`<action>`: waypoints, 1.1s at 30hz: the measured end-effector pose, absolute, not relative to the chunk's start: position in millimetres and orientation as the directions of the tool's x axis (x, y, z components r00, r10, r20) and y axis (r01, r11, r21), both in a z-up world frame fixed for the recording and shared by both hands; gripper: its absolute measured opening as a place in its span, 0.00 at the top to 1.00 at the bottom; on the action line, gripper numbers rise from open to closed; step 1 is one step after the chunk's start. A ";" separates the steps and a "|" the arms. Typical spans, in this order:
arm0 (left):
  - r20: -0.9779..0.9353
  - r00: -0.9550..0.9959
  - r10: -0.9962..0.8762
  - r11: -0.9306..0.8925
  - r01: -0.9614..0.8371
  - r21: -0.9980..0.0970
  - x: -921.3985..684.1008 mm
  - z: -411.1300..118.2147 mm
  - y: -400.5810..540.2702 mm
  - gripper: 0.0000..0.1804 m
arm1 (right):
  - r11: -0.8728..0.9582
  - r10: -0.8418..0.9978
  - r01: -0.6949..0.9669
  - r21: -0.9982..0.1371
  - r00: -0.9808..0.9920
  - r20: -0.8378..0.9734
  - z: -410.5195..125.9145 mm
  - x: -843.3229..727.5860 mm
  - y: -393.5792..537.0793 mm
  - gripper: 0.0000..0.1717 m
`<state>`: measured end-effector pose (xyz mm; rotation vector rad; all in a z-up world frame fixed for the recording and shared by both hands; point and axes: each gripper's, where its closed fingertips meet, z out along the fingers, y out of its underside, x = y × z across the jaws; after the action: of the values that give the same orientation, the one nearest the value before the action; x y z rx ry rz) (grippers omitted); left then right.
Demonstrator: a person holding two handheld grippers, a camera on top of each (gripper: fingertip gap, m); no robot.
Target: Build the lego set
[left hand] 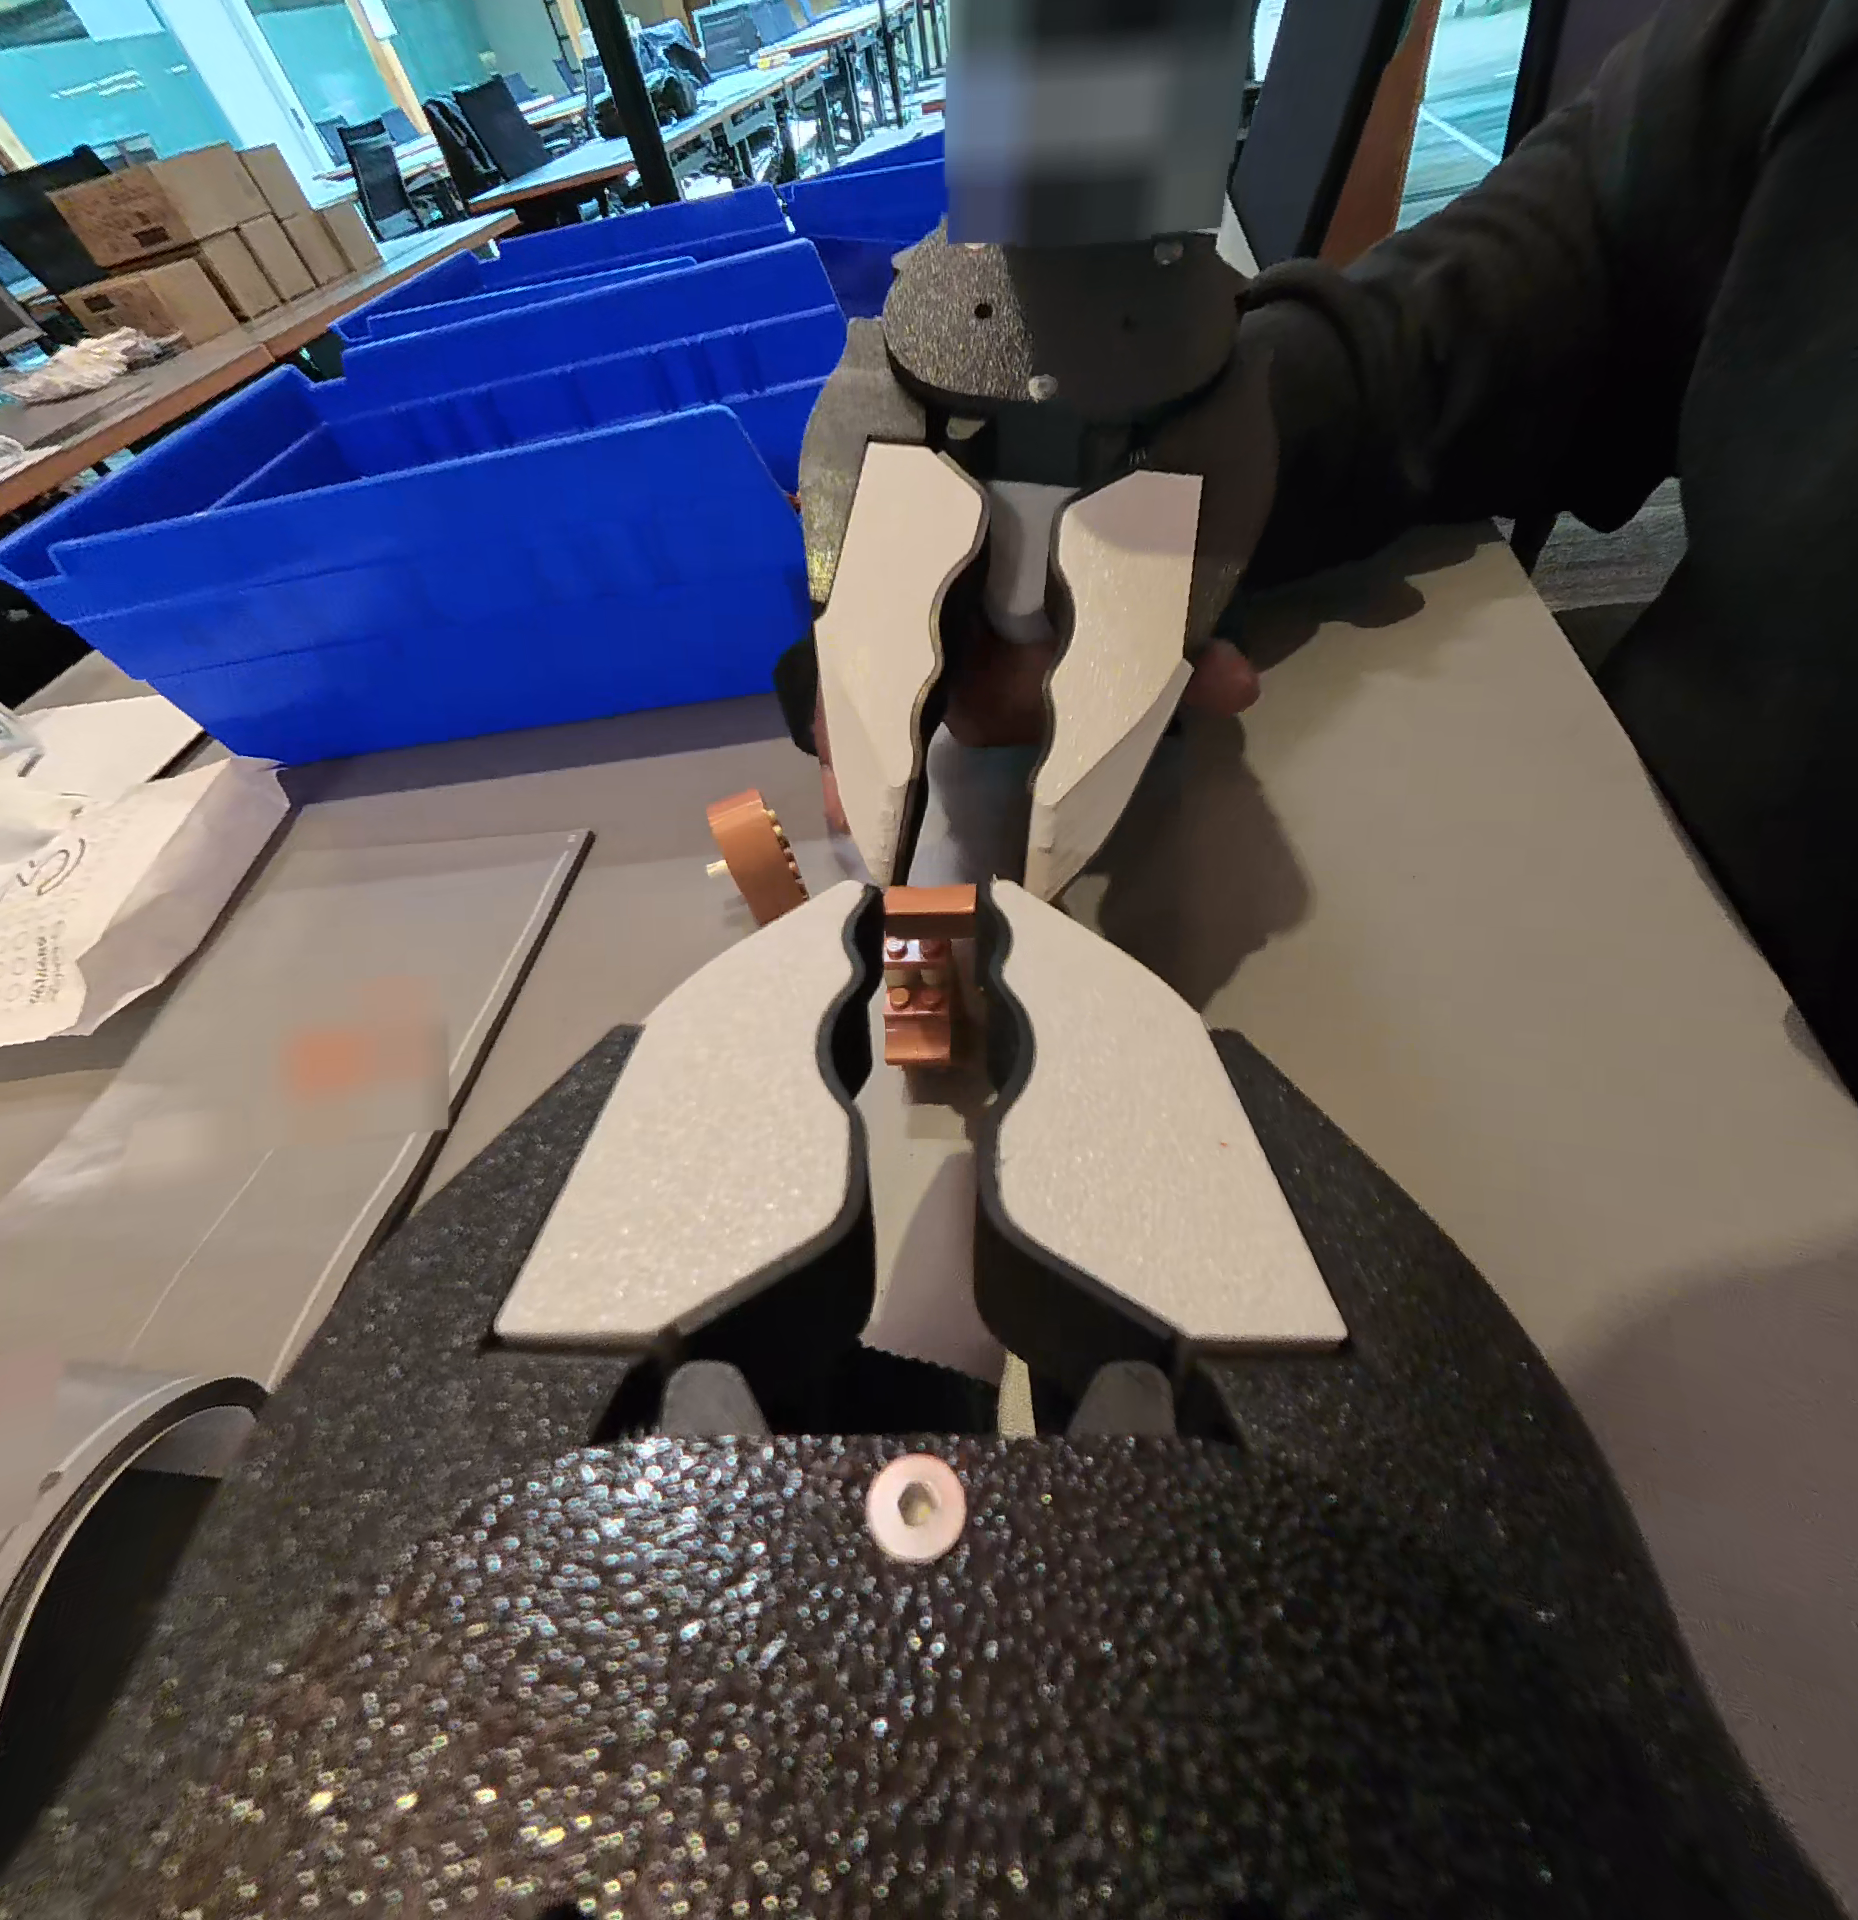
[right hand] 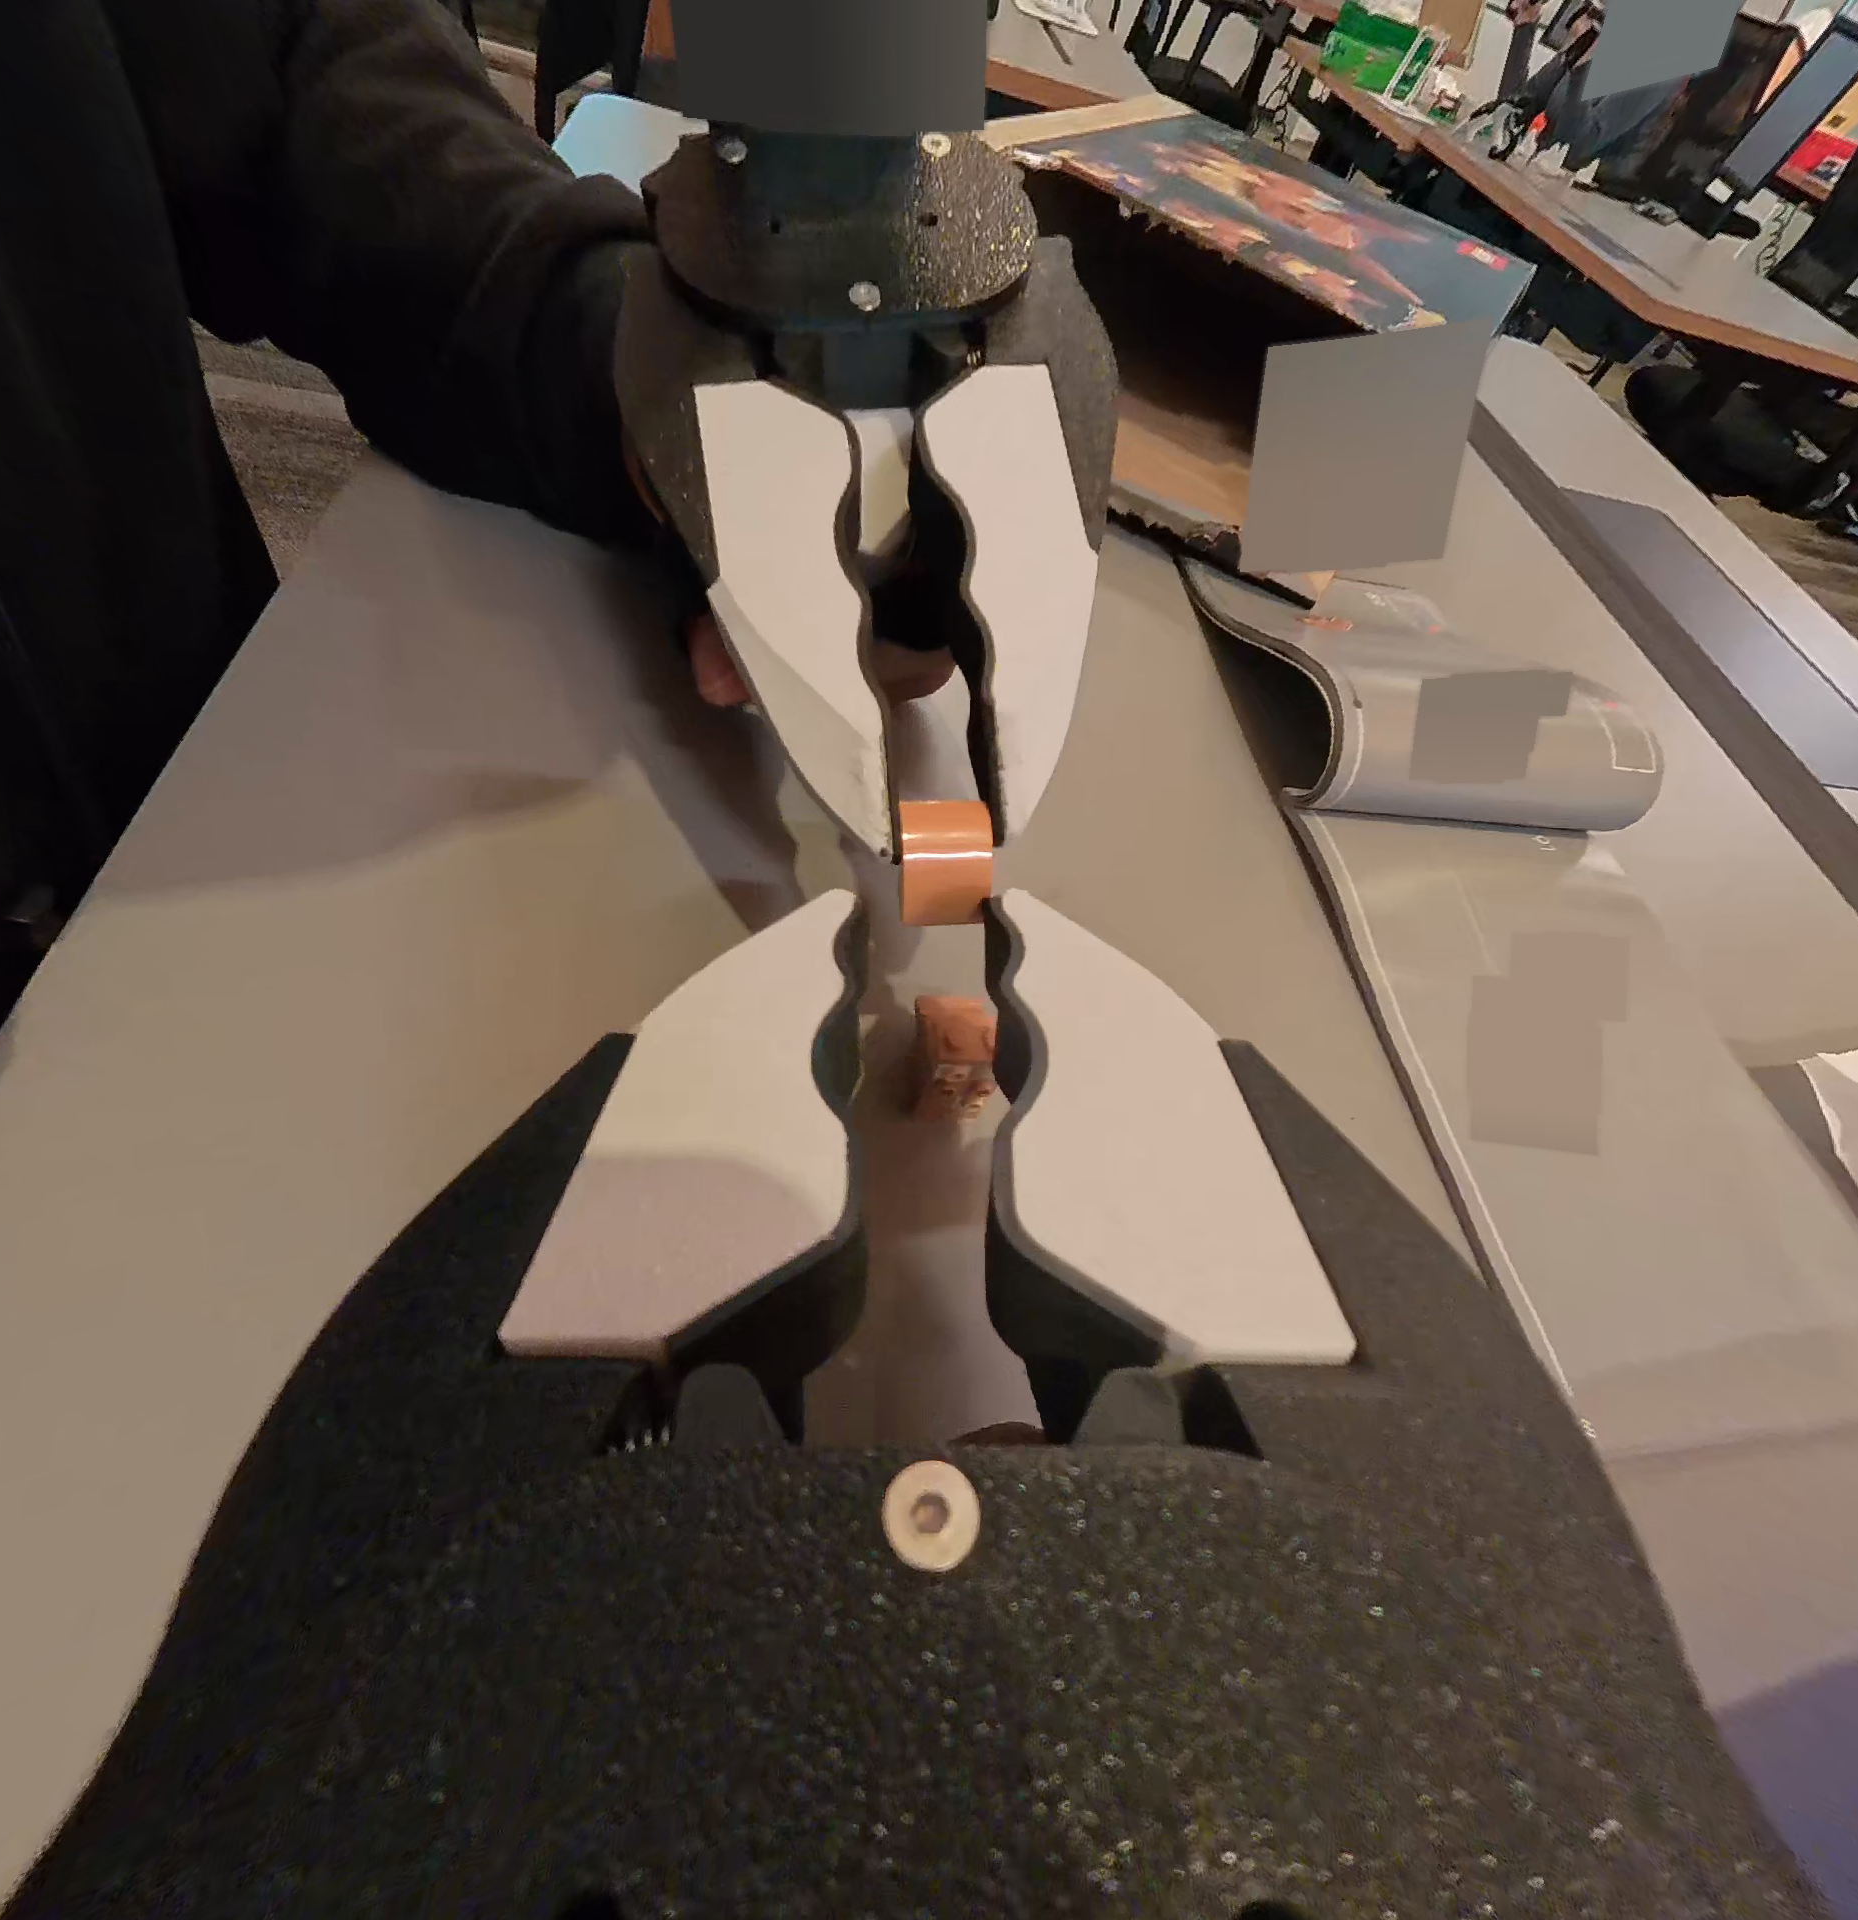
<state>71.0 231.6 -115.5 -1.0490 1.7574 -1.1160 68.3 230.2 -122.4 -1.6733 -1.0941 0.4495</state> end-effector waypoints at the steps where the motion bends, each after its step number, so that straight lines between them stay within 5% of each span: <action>1: -0.183 -0.348 -0.920 0.272 -0.227 -0.935 70.9 -115.6 231.5 0.91 | -0.044 0.830 0.445 -0.894 0.515 0.216 -122.6 68.5 230.6 0.88; 25: -0.155 -0.324 -0.933 0.238 -0.234 -0.943 72.7 -114.1 237.4 0.90 | -0.087 0.782 0.454 -0.887 0.582 0.221 -125.1 73.1 240.0 0.91; 33: -0.008 -0.266 -0.964 0.091 -0.299 -0.950 74.0 -115.3 248.9 0.89 | -0.040 0.673 0.502 -0.864 0.652 0.348 -119.5 78.2 252.1 0.91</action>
<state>74.0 248.9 -115.3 -1.2615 1.6672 -1.1986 78.2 252.1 -119.5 -1.6905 -0.9665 0.1811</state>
